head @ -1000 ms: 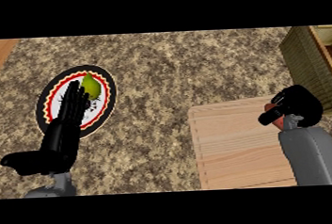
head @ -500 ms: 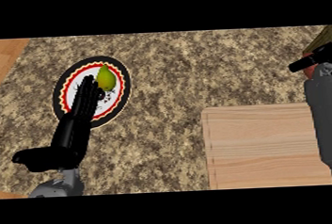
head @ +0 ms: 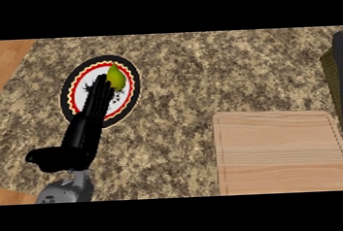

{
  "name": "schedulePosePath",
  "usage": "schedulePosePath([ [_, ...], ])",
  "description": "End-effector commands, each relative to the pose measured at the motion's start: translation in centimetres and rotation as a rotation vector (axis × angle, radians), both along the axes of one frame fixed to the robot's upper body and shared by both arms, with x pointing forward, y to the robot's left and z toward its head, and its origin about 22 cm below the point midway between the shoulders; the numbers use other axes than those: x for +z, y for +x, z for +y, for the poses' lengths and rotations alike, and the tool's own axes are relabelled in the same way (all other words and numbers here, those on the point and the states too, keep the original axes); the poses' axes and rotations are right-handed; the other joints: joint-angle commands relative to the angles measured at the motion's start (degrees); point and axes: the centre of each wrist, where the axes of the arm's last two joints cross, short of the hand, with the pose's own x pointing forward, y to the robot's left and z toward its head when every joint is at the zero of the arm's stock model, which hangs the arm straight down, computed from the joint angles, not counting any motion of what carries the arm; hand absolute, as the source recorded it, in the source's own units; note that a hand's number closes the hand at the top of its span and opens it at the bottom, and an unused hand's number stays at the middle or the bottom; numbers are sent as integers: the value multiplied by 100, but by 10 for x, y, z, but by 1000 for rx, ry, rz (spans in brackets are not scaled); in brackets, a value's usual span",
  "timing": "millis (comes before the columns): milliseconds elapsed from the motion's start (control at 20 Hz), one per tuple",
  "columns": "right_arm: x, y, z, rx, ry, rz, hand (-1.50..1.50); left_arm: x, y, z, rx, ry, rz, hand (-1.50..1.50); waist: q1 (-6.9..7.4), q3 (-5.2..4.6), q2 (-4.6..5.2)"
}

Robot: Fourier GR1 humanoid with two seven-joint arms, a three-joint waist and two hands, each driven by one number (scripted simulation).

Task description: Pick the sweet potato from the cutting board and place it in the basket

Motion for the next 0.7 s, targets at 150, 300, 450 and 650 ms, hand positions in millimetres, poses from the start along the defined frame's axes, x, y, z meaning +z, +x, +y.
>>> schedulePosePath([
  [150,47,17,22,-189,71,-176,150,-1,5,0,-2,12,6,0,-56,-8,-28],
  [300,39,23,23,-261,81,-155,150,-5,1,1,27,-7,13,0,-142,-9,-74],
  [450,39,28,14,-332,57,-77,150,-6,2,6,38,10,15,0,-236,-12,-81],
  [650,30,37,29,-372,27,4,150,1,7,1,67,-5,11,0,-381,-6,-131],
])
